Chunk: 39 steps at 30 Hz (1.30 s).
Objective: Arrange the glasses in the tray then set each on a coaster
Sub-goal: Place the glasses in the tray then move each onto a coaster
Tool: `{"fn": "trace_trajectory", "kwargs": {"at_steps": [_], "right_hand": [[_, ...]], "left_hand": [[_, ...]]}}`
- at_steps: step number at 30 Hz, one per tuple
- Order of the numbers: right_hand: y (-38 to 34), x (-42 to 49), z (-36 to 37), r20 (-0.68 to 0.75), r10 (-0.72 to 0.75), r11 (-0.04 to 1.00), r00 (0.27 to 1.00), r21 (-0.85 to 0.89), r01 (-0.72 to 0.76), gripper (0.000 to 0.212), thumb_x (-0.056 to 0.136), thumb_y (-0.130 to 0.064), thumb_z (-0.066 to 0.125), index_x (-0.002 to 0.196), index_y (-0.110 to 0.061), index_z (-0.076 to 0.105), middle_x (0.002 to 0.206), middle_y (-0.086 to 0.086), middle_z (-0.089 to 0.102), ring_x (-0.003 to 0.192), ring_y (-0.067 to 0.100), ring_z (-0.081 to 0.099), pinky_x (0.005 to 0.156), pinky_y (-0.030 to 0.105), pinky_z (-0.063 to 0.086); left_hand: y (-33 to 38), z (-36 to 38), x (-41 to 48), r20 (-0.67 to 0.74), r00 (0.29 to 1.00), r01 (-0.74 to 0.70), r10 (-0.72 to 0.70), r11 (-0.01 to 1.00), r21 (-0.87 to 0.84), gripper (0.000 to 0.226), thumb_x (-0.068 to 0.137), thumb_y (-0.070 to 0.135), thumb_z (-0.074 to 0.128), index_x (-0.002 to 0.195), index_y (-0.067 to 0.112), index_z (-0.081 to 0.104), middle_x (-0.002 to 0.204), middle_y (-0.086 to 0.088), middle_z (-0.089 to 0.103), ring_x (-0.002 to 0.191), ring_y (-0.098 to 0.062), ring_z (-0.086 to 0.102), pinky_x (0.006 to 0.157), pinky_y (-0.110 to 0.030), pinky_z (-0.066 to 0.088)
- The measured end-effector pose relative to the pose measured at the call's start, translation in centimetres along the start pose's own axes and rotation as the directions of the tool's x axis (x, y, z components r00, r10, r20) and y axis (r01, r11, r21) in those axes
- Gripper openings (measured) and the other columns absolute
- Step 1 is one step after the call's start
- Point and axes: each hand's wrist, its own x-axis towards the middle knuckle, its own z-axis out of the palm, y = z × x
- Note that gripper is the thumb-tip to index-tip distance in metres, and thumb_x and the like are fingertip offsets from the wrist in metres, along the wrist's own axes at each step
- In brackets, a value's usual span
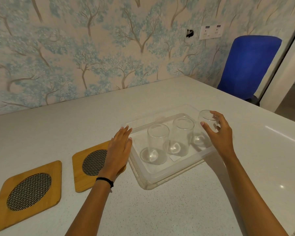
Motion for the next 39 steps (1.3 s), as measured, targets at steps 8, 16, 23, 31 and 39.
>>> {"fn": "trace_trajectory", "kwargs": {"at_steps": [8,16,23,31,39], "right_hand": [[-1.6,-0.3,0.1,-0.093,-0.130,0.988,0.987,-0.092,0.121,0.044,0.086,-0.030,0.061,0.127,-0.020,0.049,0.145,0.008,0.040,0.132,0.012,0.034,0.101,0.007,0.023],[-7.4,-2.0,2.9,-0.059,-0.344,0.939,0.937,-0.001,0.344,0.028,0.088,-0.014,0.057,0.117,-0.011,0.056,0.133,0.012,0.050,0.126,0.017,0.043,0.104,0.011,0.030],[-10.1,-4.4,6.3,0.389,-0.390,0.911,0.834,0.029,0.412,0.032,0.092,-0.029,0.050,0.124,-0.025,0.050,0.139,-0.003,0.045,0.129,0.005,0.039,0.102,0.005,0.025],[-9.6,-4.4,7.2,0.553,-0.270,0.901,0.788,-0.144,0.410,0.041,0.090,-0.046,0.046,0.129,-0.033,0.043,0.144,-0.008,0.039,0.132,0.010,0.035,0.097,0.024,0.033],[-9.5,-4.1,7.6,0.584,-0.217,0.899,0.782,-0.193,0.394,0.054,0.083,-0.051,0.056,0.131,-0.032,0.041,0.135,-0.006,0.046,0.113,0.010,0.051,0.088,0.026,0.047]], "left_hand": [[0.1,-0.1,-0.1,-0.004,1.000,0.005,-0.005,1.000,-0.003,0.042,0.100,0.026,0.030,0.142,0.023,0.029,0.155,0.002,0.023,0.144,-0.011,0.011,0.119,-0.048,0.014],[0.4,-0.1,-0.2,-0.016,1.000,-0.001,0.000,1.000,-0.014,0.041,0.100,0.024,0.030,0.141,0.022,0.031,0.154,0.002,0.025,0.144,-0.010,0.012,0.119,-0.047,0.015],[0.2,0.0,-0.1,-0.026,1.000,-0.007,0.006,1.000,-0.024,0.041,0.100,0.025,0.030,0.141,0.024,0.032,0.154,0.004,0.024,0.143,-0.008,0.010,0.120,-0.046,0.013],[0.0,0.1,-0.1,-0.025,1.000,-0.005,0.004,1.000,-0.013,0.041,0.100,0.026,0.030,0.141,0.023,0.031,0.155,0.003,0.024,0.144,-0.010,0.011,0.120,-0.046,0.013],[0.2,0.0,-0.2,-0.026,0.999,-0.024,0.024,0.999,-0.024,0.041,0.100,0.027,0.029,0.141,0.022,0.031,0.155,0.003,0.022,0.143,-0.007,0.009,0.114,-0.025,0.008]]}}
